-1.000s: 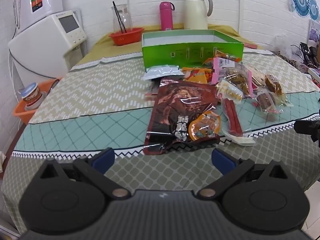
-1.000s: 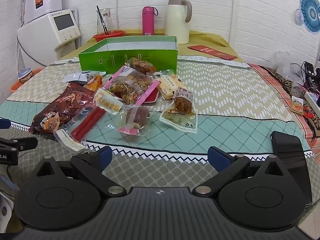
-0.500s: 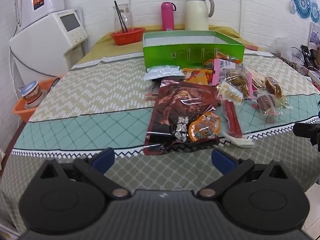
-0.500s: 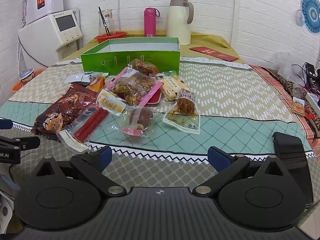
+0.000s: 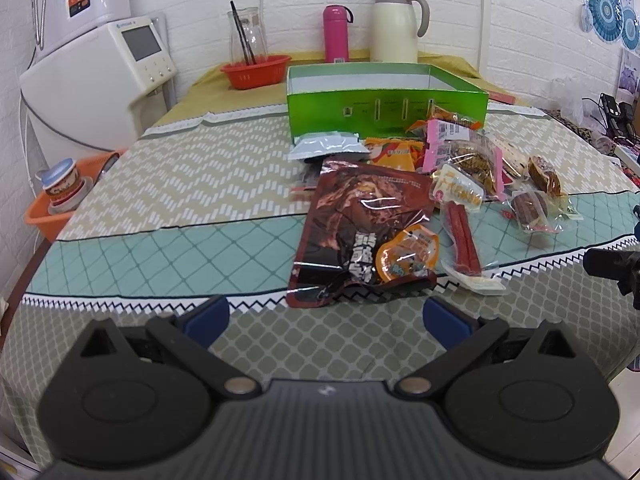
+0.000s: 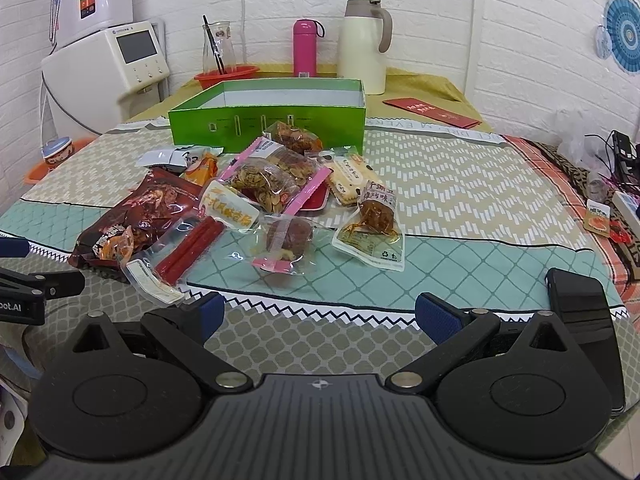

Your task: Organize snacks

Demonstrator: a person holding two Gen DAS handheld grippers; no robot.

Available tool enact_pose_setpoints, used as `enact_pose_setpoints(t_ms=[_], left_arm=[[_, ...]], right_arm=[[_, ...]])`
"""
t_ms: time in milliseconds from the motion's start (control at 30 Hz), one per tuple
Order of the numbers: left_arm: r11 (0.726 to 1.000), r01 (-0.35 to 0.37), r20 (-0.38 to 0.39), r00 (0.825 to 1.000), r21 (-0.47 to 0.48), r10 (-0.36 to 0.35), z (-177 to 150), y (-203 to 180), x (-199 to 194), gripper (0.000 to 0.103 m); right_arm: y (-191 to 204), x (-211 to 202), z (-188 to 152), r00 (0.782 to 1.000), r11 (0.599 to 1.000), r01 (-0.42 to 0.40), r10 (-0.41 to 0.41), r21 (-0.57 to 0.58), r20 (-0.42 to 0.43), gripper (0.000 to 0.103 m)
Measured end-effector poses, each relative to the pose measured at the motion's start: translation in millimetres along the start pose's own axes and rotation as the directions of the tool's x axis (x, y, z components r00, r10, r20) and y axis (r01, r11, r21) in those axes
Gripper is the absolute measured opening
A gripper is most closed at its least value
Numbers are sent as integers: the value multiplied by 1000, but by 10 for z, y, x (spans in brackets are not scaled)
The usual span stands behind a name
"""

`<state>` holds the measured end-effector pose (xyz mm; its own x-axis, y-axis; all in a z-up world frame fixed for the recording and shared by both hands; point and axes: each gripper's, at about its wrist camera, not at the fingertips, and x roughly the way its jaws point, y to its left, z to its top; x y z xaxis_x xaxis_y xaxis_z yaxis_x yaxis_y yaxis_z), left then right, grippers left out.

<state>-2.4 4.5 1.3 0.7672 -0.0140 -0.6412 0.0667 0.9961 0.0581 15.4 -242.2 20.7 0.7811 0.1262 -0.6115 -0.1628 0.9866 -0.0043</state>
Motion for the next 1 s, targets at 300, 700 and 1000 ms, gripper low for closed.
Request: enact_pose_setpoints(t_ms=[300,700,1000], left_arm=[[1000,0,-3,1000,-10,0,-2,16,8,103],[1000,2,-5,1000,-11,-2,-6,10,23,103],[1000,1,-6,1000,-12,-1,-8,11,24,103]], right_arm=[[22,0,3,1000,1000,-4,4,-9,-1,103],[53,5,8,1000,1000,-5,5,-15,-2,103],[52,7,7,1000,1000,-7,7,-15,-1,103]])
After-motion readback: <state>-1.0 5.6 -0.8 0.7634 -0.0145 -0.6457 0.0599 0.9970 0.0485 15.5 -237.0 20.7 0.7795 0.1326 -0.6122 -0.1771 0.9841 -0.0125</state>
